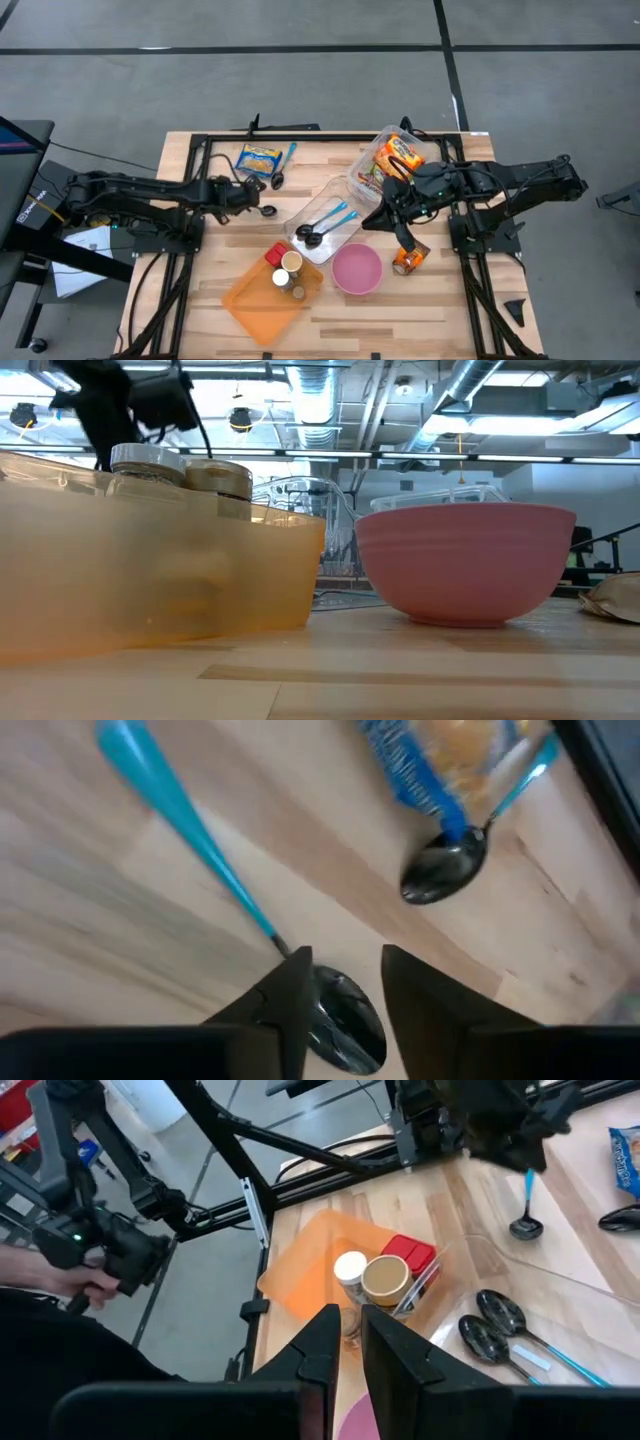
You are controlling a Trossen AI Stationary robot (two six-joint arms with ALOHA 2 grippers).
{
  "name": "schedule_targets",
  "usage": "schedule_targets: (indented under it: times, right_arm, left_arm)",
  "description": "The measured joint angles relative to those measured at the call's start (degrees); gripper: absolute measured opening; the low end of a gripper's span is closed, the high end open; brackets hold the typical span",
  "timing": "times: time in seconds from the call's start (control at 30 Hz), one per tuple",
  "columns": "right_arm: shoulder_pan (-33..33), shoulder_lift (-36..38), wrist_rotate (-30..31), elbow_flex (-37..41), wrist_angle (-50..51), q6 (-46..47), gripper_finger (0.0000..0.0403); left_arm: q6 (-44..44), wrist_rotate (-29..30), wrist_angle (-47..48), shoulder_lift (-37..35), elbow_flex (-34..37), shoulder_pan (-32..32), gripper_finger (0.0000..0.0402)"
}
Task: Pick & Place Food Item
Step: Put the blue spoon into the transparent bin
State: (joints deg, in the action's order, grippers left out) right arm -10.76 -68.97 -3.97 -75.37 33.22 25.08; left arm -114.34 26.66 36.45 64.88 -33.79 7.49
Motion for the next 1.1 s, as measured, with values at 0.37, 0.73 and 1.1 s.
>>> schedule_targets:
  times: [0.37, 0.73, 1.1]
  right_arm:
    - [0.0, 0.0, -0.02, 0.0, 0.17, -1.17, 0.0042]
    - [0.0, 0.01, -0.22, 0.0, 0.73, -2.58, 0.0042]
    - [0.0, 0.0, -0.26, 0.0, 1.27, -2.19, 0.0042]
  left_arm:
    - [-9.12, 0.08, -17.18, 0.0, 10.48, 0.8, 0.0173]
    - [-11.59, -3.42, -17.73, 3.04, 10.44, 0.9, 0.0148]
    - [-15.09, -2.57, -23.93, 11.9, 10.11, 1.51, 0.0144]
